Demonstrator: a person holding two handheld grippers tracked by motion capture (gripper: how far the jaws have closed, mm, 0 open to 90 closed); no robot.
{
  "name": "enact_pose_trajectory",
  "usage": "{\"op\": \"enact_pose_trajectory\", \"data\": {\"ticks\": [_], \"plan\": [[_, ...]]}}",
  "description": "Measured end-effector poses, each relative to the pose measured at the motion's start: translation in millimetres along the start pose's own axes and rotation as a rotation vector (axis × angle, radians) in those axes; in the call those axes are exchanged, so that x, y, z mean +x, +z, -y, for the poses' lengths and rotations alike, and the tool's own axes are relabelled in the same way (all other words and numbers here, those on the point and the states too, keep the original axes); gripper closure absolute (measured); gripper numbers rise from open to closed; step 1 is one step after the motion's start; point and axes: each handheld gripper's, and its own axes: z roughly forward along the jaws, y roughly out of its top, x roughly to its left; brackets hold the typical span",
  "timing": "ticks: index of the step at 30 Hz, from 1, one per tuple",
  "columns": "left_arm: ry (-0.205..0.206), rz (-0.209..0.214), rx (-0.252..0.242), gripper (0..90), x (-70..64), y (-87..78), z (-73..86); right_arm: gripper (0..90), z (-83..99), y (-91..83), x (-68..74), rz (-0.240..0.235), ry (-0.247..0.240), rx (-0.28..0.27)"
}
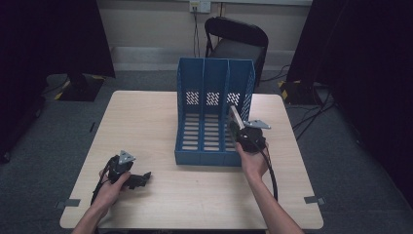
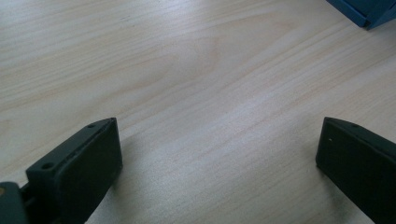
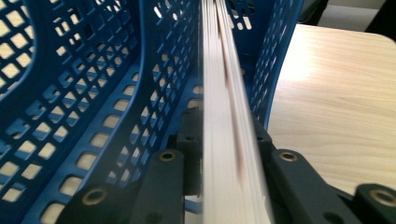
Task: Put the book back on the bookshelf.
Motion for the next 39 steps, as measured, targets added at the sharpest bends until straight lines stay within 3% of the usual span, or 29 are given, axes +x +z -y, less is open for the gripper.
{"op": "enact_pose_trajectory", "data": {"ticks": [4,9,11,20,27,32,39], "plan": [[0.0,0.0,0.0,0.0,0.0,0.0,0.0,70.1,3.5,-2.7,-1.9,-0.035,0.008,-0.03],[0.0,0.0,0.0,0.0,0.0,0.0,0.0,67.8,12.3,-5.8,-1.7,-0.045,0.016,-0.071],[0.0,0.0,0.0,0.0,0.0,0.0,0.0,66.2,16.9,-7.9,-2.9,-0.048,0.018,-0.119],[0.002,0.0,0.002,0.0,0.1,-0.1,0.0,65.4,30.5,-11.6,-3.9,-0.067,0.091,-0.242],[0.004,0.002,0.003,0.0,-0.1,0.6,-0.8,67.6,38.0,-6.9,-3.7,-0.057,0.11,-0.257],[0.007,0.006,0.003,0.0,-0.7,1.7,-1.8,69.7,39.3,-4.6,-1.9,-0.045,0.077,-0.266],[0.013,0.009,0.003,0.0,-0.6,2.8,-3.0,71.5,39.2,-2.5,-2.5,-0.047,0.077,-0.268]]}}
